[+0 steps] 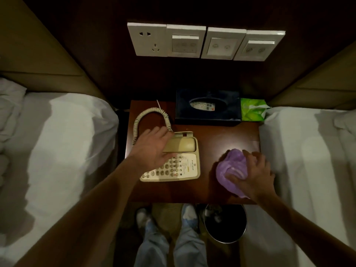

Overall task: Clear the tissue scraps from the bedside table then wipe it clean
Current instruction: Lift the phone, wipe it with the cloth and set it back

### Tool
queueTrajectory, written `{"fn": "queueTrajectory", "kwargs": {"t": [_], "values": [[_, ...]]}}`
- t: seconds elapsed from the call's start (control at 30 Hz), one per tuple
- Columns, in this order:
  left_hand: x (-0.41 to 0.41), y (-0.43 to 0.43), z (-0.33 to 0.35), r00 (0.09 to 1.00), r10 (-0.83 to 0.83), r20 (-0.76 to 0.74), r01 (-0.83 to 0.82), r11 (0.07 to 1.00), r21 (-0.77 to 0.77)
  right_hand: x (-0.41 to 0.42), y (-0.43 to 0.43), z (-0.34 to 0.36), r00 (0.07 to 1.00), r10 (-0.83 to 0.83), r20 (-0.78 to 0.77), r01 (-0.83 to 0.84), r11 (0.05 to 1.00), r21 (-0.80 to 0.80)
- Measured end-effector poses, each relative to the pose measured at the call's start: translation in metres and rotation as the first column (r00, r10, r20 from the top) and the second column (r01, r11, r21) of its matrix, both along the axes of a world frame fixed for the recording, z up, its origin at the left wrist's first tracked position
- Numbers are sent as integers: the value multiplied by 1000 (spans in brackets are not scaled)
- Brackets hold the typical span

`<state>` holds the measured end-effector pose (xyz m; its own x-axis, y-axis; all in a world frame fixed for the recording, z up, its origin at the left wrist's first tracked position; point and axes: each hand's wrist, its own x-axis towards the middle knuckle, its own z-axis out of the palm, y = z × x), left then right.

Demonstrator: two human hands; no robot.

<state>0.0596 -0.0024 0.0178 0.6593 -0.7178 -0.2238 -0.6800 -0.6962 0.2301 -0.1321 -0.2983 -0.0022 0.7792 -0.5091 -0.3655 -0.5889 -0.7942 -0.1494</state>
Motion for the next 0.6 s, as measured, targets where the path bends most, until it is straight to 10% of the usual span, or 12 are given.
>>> {"fn": "queueTrajectory", "kwargs": {"t": [0.6], "values": [[-3,-24,-10,991,97,-90,-71,964,257,-17,12,-34,971,114,-209,-86,986,142]]}}
